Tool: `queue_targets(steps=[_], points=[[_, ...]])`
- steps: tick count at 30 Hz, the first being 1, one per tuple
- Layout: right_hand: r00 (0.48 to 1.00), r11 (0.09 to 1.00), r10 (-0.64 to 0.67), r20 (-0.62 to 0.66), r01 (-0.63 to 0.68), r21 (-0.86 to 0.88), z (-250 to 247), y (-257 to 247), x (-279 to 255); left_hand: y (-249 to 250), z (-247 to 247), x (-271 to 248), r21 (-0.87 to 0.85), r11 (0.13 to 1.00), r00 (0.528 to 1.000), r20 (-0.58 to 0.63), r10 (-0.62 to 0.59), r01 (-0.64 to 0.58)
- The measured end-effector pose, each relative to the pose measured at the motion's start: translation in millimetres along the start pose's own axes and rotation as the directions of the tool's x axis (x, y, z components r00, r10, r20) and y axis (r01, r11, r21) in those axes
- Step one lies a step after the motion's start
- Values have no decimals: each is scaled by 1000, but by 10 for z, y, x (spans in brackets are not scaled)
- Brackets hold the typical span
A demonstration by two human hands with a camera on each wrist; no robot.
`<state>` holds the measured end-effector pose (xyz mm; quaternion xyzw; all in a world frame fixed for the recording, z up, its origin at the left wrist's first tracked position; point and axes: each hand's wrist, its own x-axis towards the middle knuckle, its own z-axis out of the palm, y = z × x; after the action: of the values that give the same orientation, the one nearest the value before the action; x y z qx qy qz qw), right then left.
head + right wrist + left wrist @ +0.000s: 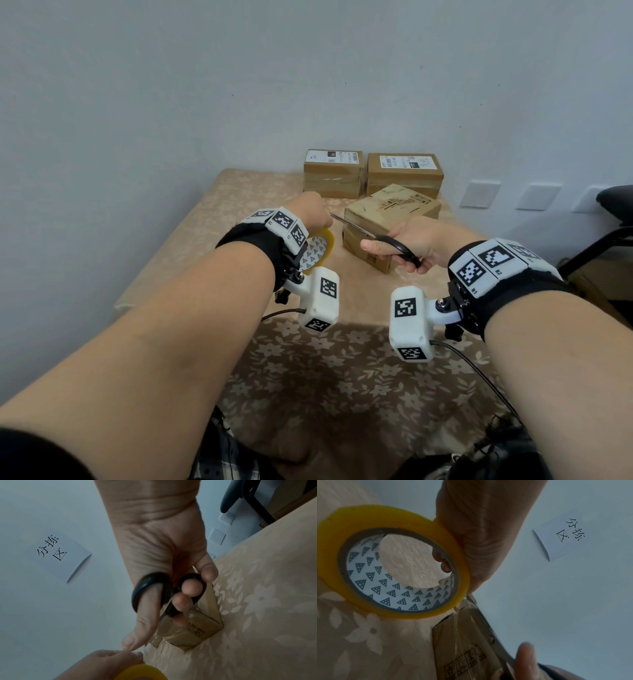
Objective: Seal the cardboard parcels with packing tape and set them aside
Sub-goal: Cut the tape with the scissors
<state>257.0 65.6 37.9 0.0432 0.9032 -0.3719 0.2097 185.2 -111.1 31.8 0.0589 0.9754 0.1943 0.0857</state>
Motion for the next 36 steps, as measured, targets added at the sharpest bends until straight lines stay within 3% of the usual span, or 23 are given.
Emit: queue_targets(steps=[7, 17, 23, 31, 36], points=[[995, 998, 70, 75, -70, -7, 62, -22, -5, -26, -3, -22, -19, 1000, 1000, 3, 14, -14], [1000, 1000, 21, -23, -21, 3, 65, -10, -16, -101, -5, -43, -76, 995, 998, -22, 66, -68], [998, 974, 50, 25, -43, -220, 118, 15, 32, -245, -22, -81, -211, 969, 991, -50, 124, -132], [998, 895, 46, -46, -61, -441, 204, 85, 208, -353, -5, -189, -317, 927, 977, -134, 166, -201], [989, 775, -34, -140, -62, -629, 270, 73, 210, -353, 19, -231, -305, 926, 970, -164, 181, -224]])
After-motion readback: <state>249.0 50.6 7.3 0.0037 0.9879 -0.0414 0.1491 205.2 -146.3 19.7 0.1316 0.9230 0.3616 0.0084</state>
